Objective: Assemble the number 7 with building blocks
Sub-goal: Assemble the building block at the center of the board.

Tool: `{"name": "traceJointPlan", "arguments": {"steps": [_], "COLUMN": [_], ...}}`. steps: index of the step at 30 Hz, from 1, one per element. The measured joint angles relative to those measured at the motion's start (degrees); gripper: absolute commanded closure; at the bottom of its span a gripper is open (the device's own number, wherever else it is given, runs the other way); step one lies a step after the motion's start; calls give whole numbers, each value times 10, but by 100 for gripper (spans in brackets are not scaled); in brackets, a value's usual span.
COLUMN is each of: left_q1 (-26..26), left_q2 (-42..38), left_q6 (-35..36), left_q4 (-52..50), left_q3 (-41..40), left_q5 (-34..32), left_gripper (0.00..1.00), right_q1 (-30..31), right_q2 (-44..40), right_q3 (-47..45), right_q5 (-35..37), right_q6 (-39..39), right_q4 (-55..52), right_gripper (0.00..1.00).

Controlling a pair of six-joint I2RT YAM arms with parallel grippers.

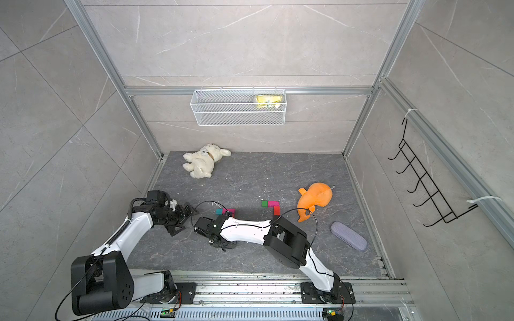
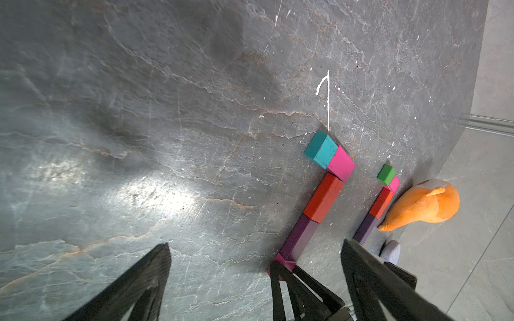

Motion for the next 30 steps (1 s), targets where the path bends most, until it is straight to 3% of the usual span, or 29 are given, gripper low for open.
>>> {"name": "traceJointPlan", "arguments": {"steps": [3,18,23,27,30], "left_q1": [0,0,0,0,0], "left_q2": [0,0,0,0,0], "left_q6": [0,0,0,0,0], "left_q4": [0,0,0,0,0], "left_q3": [0,0,0,0,0], "left_q5": [0,-1,-4,-5,-10], "left_gripper": [0,0,0,0,0], "right_q1": [0,-1,-3,-4,-4], "right_q2": [0,0,-1,-5,-15], "right_q3": [-1,0,0,-1,-4], "right_q5": [0,-2,1,7,13], "right_q6": [0,-5,-5,-5,-9], "right_q4": [1,14,17,14,5], "right_gripper": [62,41,27,1,1]}}
